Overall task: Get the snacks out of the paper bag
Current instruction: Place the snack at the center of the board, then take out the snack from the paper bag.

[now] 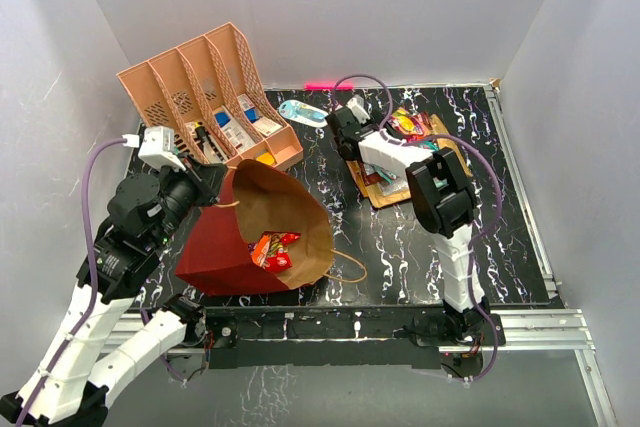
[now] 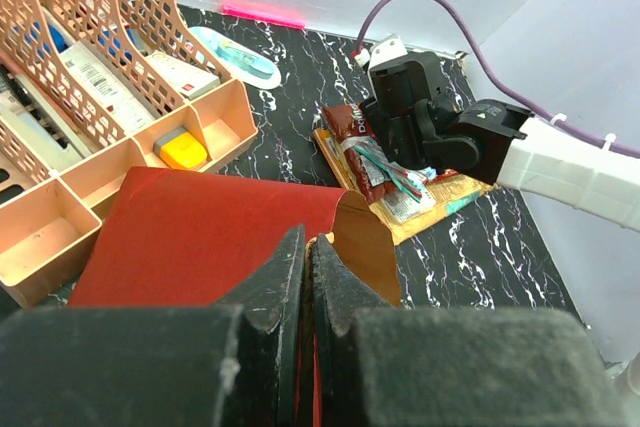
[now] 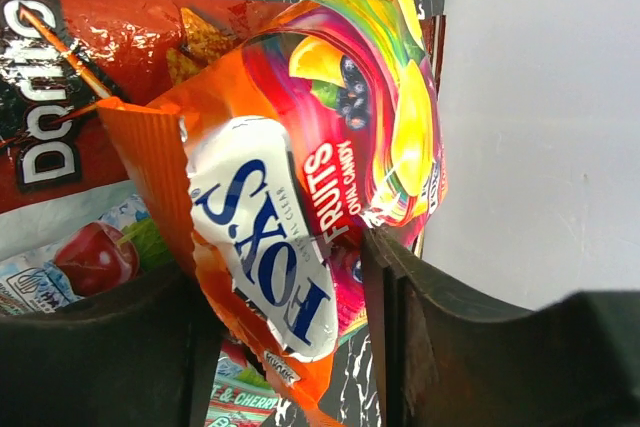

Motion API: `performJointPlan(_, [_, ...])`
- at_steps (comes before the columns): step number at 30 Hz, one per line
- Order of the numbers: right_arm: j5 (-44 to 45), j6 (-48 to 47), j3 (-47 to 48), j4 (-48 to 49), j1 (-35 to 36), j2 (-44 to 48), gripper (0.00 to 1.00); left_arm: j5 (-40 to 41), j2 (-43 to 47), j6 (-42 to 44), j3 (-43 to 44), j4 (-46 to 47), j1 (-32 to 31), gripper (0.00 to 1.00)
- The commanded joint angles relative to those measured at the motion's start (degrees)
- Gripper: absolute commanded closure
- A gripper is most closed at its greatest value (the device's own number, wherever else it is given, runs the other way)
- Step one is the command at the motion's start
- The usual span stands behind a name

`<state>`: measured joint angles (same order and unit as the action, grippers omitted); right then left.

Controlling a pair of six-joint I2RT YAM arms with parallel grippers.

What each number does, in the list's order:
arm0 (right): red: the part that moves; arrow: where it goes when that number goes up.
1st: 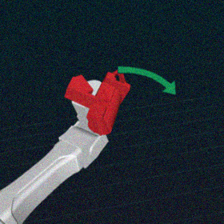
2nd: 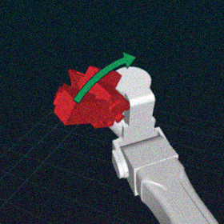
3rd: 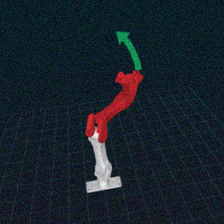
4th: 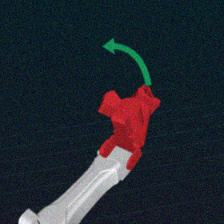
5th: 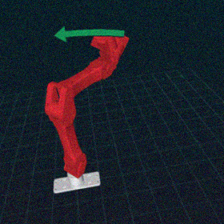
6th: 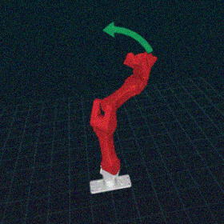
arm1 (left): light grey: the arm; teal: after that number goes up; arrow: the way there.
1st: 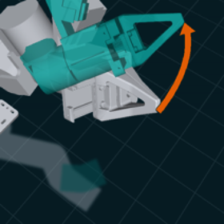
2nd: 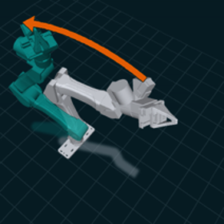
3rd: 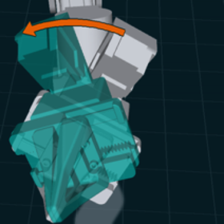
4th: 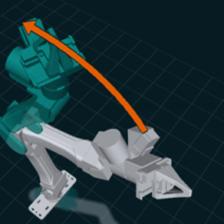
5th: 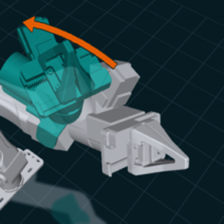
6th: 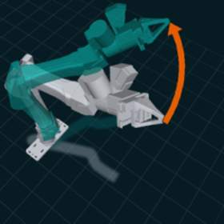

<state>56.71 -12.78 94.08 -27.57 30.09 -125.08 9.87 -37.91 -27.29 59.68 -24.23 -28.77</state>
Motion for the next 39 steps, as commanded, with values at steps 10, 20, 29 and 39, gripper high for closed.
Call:
performJointPlan(10, [-23.35, 13.77, -5.50, -12.32, -0.31, 19.63, 0.16, -2.72, -1.43, 0.31, 1.67, 0.85, 0.01, 1.00])
performJointPlan(20, [-52.36, 13.61, -20.19, -4.41, -0.73, 39.57, 0.01, -9.71, -3.02, 4.00, 1.31, -3.22, 0.04, 1.00])
performJointPlan(29, [-84.09, 24.76, -42.26, 20.24, 8.04, 64.05, 0.05, -18.40, 0.01, 3.36, -1.73, -3.51, 0.01, 1.00])
performJointPlan(39, [-68.71, 24.28, -58.21, 43.42, 28.82, 66.59, 0.37, -21.32, -2.32, -1.95, -3.08, -1.51, -0.02, 1.00])
